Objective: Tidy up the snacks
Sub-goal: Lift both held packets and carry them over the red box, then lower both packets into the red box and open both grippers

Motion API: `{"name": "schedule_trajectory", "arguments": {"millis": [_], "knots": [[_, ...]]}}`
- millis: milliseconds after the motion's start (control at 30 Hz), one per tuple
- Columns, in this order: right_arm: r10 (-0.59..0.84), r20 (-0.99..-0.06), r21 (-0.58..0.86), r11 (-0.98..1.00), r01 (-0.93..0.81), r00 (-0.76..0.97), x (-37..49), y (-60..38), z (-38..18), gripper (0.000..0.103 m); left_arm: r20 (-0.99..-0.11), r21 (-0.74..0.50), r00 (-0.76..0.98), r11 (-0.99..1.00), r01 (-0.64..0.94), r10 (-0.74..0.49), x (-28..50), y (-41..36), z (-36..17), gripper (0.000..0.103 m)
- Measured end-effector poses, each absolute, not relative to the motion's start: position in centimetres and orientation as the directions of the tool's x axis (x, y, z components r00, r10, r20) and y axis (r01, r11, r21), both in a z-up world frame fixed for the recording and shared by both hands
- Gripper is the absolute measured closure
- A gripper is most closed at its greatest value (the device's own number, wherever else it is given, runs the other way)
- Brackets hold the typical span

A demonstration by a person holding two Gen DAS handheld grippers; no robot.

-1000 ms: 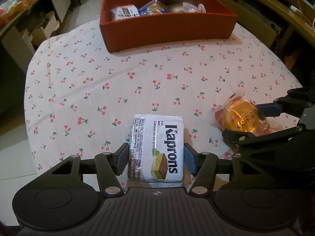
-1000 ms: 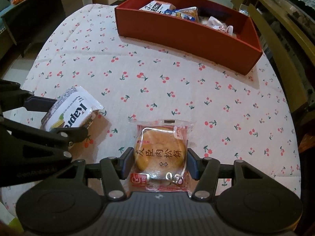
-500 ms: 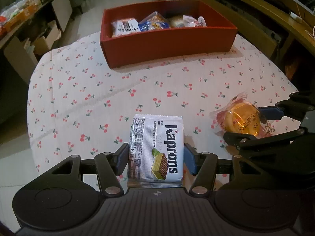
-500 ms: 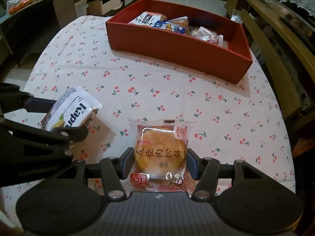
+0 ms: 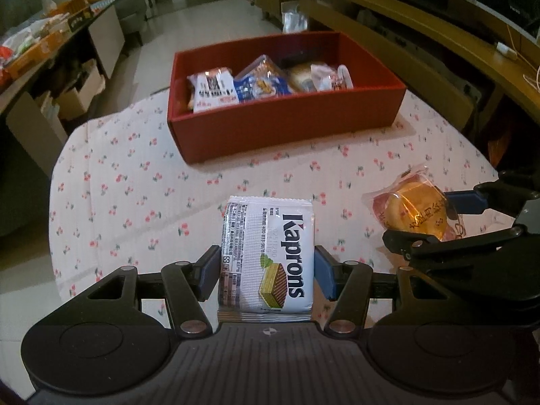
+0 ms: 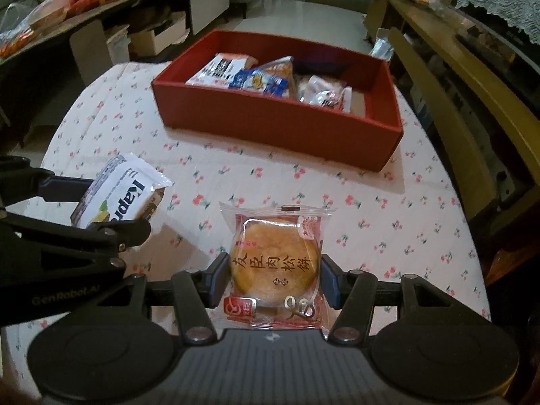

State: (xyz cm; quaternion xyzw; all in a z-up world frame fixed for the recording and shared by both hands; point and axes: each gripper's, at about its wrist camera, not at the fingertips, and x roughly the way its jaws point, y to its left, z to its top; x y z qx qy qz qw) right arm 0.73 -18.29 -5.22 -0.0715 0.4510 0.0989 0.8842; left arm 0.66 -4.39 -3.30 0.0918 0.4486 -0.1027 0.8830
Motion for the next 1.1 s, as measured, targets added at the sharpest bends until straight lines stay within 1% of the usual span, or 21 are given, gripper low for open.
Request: {"name": "schedule_trajectory", "arguments": {"millis": [400,800,1100], "knots": [[0.099,-0.77,-0.018,0.984,-0.177,0.63,4.1,-19.7,-2.9,0.035,-0.771,0.067,0.626,0.963,0.26,-0.115,4.3,-5.5,-0.6,0.039],[0.08,-0.725,0.006,0.994,-0.11,0.684,10.4,-21.0,-0.3,0.035,-0.733,0.034,0.666,0.971,0.238,-0.138,10.5,-6.3,1.7,0.039],[0.094,-0.719,0.041,0.995,-0.094,0.688,15.6,-21.5,-0.7,0.035,-0.724,0.037,0.68,0.979,0.202,-0.113,15.3,-6.5,1.7,0.039]]}}
